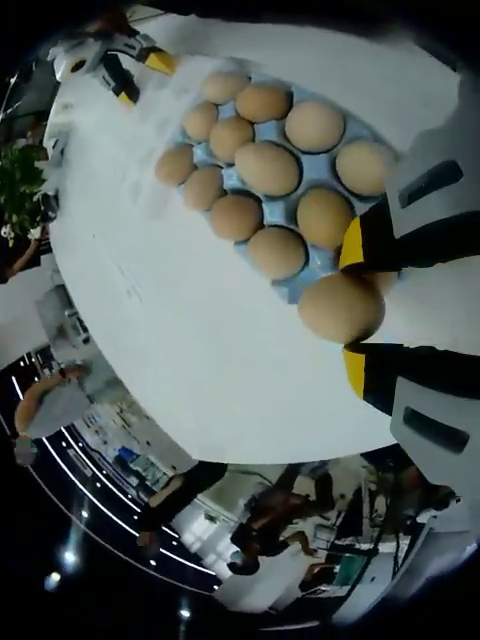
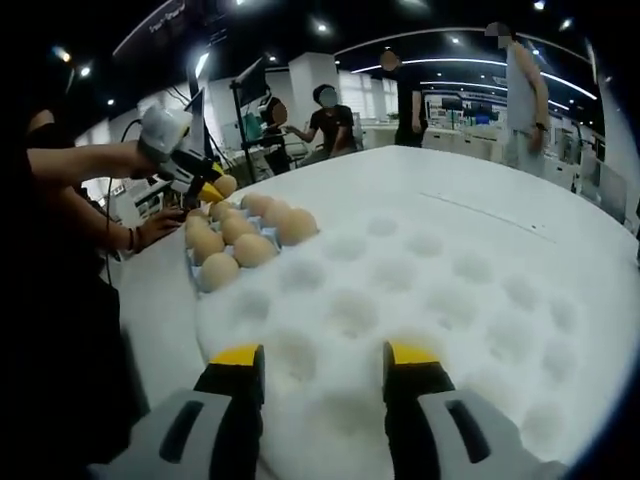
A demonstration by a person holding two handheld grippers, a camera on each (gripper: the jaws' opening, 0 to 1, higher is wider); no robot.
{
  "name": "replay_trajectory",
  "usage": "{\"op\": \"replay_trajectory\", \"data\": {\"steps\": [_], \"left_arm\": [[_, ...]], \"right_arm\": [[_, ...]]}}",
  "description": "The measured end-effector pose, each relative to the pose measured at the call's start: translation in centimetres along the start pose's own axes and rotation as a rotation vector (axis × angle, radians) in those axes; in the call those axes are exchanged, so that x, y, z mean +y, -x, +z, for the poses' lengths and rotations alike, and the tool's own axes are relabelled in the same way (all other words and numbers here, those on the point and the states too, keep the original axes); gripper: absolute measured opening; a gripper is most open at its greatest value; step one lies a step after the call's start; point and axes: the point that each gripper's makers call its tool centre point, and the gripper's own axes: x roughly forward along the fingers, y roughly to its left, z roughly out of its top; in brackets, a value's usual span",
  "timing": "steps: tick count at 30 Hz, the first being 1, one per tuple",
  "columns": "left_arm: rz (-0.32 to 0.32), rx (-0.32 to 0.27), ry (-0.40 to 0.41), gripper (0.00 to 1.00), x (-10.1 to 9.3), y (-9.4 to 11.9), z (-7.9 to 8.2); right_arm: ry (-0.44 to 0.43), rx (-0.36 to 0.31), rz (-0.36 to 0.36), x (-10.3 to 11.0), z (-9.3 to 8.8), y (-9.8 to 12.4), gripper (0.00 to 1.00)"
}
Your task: Place the egg into an empty slot of the egg tray after lifting it from the table, then release the egg inside the slot.
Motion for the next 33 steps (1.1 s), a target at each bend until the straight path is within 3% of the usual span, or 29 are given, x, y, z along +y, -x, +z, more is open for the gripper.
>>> {"op": "replay_trajectory", "data": {"steps": [4,7,14,16,20,22,33], "left_arm": [[-0.019,0.024,-0.119,0.27,0.2,-0.6,0.1],[-0.044,0.046,-0.253,0.27,0.1,-0.9,0.6],[-0.119,0.072,-0.443,0.27,-0.2,-1.7,1.0],[-0.140,0.082,-0.464,0.27,-0.2,-1.8,1.0],[-0.175,0.125,-0.645,0.27,0.0,-2.2,0.8],[-0.177,0.141,-0.663,0.27,0.1,-2.3,0.5],[-0.206,0.127,-0.925,0.28,-0.9,-3.1,1.1]], "right_arm": [[0.001,-0.004,-0.001,0.0,0.0,0.0,0.49],[0.001,-0.008,-0.001,0.0,0.0,0.0,0.49],[0.002,-0.016,-0.002,0.1,0.1,0.0,0.49],[0.002,-0.018,-0.003,0.1,0.1,-0.1,0.49],[0.001,-0.020,-0.002,0.1,0.1,-0.1,0.49],[0.001,-0.023,-0.002,0.1,0.1,-0.1,0.49],[0.001,-0.034,-0.004,0.0,0.2,-0.2,0.49]]}}
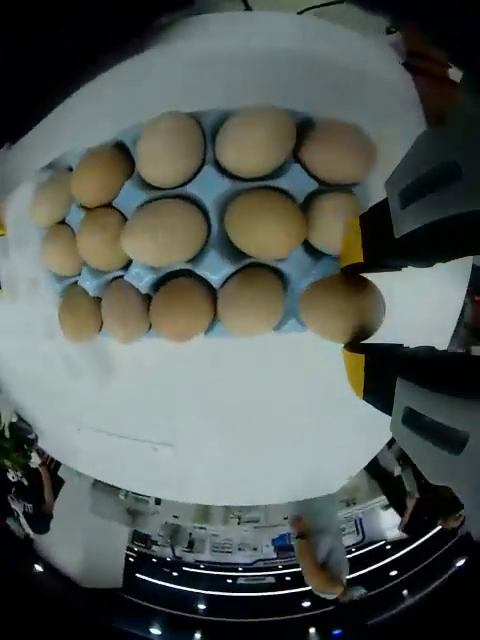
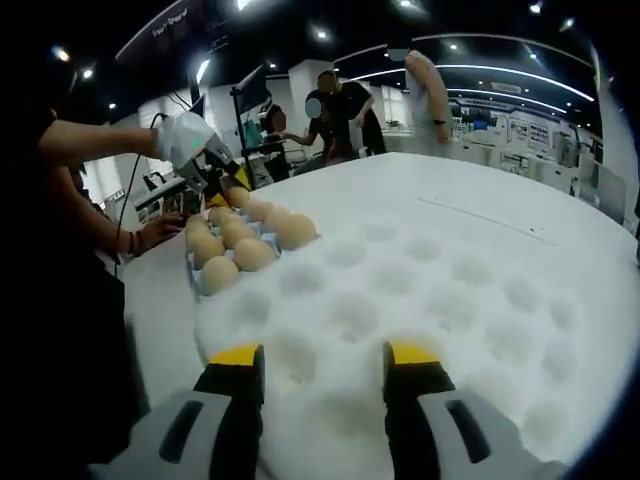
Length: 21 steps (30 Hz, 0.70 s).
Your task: Place the egg into an empty slot of the egg tray after lifting it from the table, then release the egg inside the slot.
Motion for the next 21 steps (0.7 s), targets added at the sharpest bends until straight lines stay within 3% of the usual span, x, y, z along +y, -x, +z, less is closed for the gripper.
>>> {"op": "replay_trajectory", "data": {"steps": [2,3,9,21], "left_arm": [[-0.005,-0.024,-0.064,0.28,-0.02,-0.09,0.88],[-0.010,0.022,-0.084,0.28,-0.02,-0.07,0.18],[-0.015,0.020,-0.149,0.28,0.10,-0.70,0.14],[-0.005,0.017,-0.178,0.28,-0.01,-0.45,0.22]], "right_arm": [[0.000,0.001,0.000,0.00,0.00,0.00,0.50],[0.000,0.001,0.001,0.00,-0.01,0.01,0.50],[0.000,-0.001,0.001,-0.02,-0.03,0.02,0.50],[0.001,-0.005,0.002,0.04,-0.06,0.10,0.50]]}}
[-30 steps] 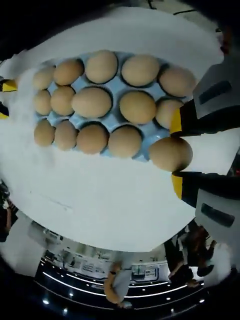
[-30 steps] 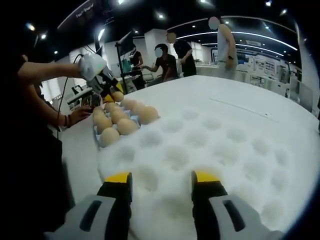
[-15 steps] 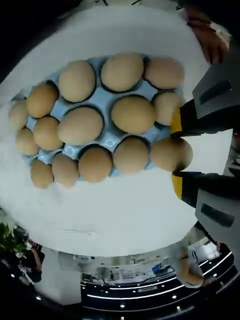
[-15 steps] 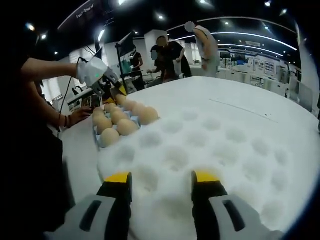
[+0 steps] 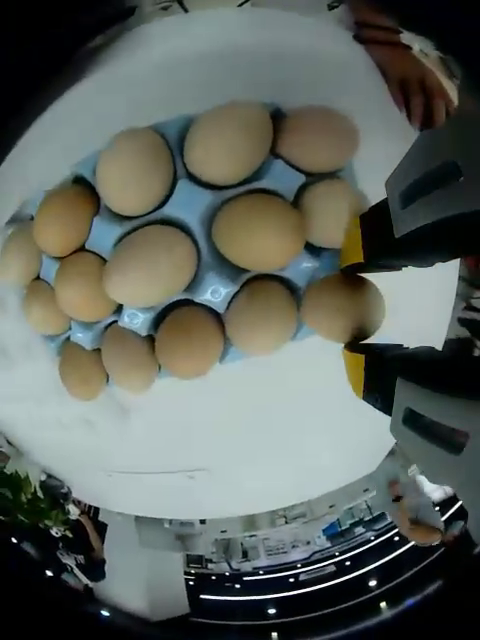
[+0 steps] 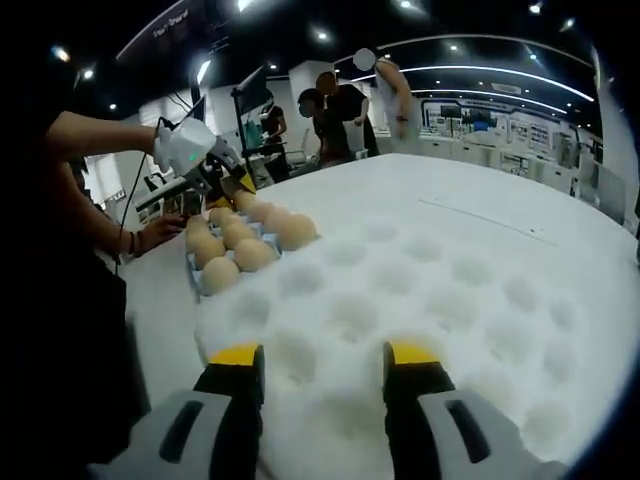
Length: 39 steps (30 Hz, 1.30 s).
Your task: Place the egg into an empty slot of the egg tray after lifting it from the table, then release the egg inside the slot.
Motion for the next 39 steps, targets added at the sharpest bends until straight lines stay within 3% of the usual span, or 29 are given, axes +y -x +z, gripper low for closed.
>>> {"op": "replay_trajectory", "data": {"steps": [9,14,20,26,28,31,33,35,39], "left_arm": [[-0.024,0.011,-0.014,0.23,-0.7,0.4,-1.0],[-0.027,-0.012,-0.009,0.23,-0.7,0.6,-0.7],[-0.007,-0.018,0.065,0.28,-0.5,0.8,-1.0],[0.067,-0.115,0.392,0.42,0.5,2.1,-1.3],[0.046,-0.160,0.482,0.41,0.2,2.6,-1.1],[0.087,-0.172,0.563,0.46,0.6,3.0,-1.6],[0.082,-0.224,0.679,0.52,0.4,3.3,-1.1],[0.098,-0.257,0.738,0.60,0.4,3.4,-0.6],[0.072,-0.277,0.832,0.62,-1.1,3.1,0.0]], "right_arm": [[0.001,-0.007,0.002,0.0,0.0,0.0,0.50],[0.002,-0.013,0.002,0.0,0.1,0.0,0.50],[0.002,-0.019,0.003,0.0,0.1,0.0,0.49],[0.003,-0.022,0.004,0.0,0.2,0.0,0.49],[0.003,-0.023,0.003,0.0,0.2,0.0,0.50],[0.004,-0.021,0.003,0.0,0.2,0.0,0.50],[0.002,-0.019,0.003,0.0,0.2,0.0,0.50],[0.001,-0.014,0.004,0.0,0.2,-0.1,0.50],[0.001,-0.013,0.003,0.1,0.1,0.0,0.50]]}}
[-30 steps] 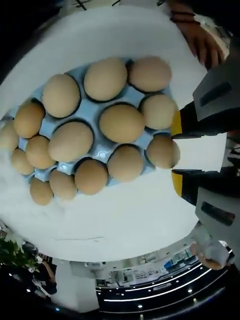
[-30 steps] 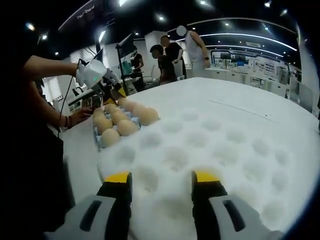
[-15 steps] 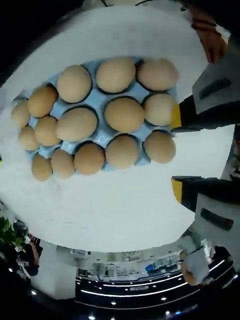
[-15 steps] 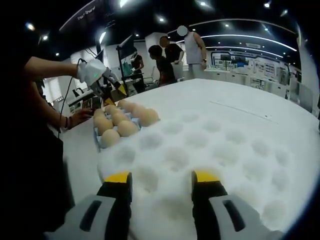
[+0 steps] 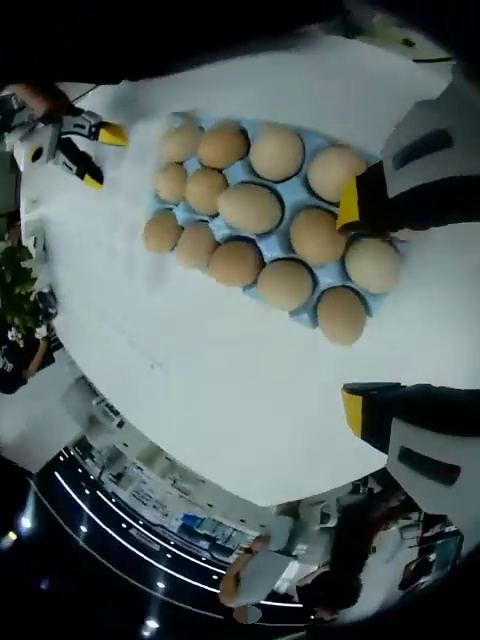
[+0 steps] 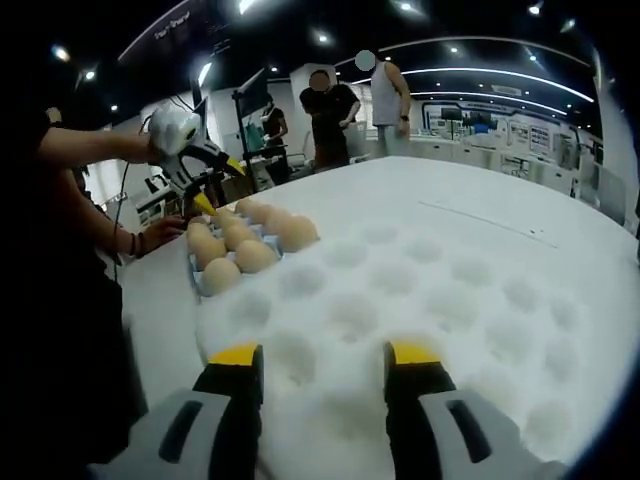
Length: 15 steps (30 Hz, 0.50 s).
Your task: Place the egg into an empty slot of the egg tray after lifting it from the table, then release the egg inside the slot.
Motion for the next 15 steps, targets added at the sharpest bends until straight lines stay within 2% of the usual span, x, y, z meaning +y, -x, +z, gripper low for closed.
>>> {"op": "replay_trajectory", "data": {"steps": [3,5,7,10,11,12,15], "left_arm": [[-0.009,-0.012,0.049,0.63,-1.2,-0.2,-0.4],[0.004,-0.016,0.072,0.59,-1.5,0.1,-0.5],[0.012,-0.030,0.127,0.59,-1.6,0.5,-0.4],[0.033,-0.045,0.165,0.65,-1.3,0.8,-0.3],[0.042,-0.060,0.187,0.67,-1.3,1.2,0.2],[0.050,-0.082,0.259,0.69,-1.2,1.5,0.4],[0.040,-0.091,0.315,0.71,-1.9,1.6,0.4]], "right_arm": [[0.000,0.001,0.000,0.0,0.0,0.0,0.50],[0.000,0.000,0.000,0.0,0.0,0.0,0.51],[0.001,-0.002,0.000,0.0,0.0,0.0,0.51],[0.001,-0.001,0.000,0.1,0.0,0.0,0.51],[0.001,0.001,0.000,0.1,0.0,0.0,0.51],[-0.003,0.009,0.003,0.1,0.0,0.0,0.51],[-0.020,0.032,0.011,0.1,0.1,0.0,0.51]]}}
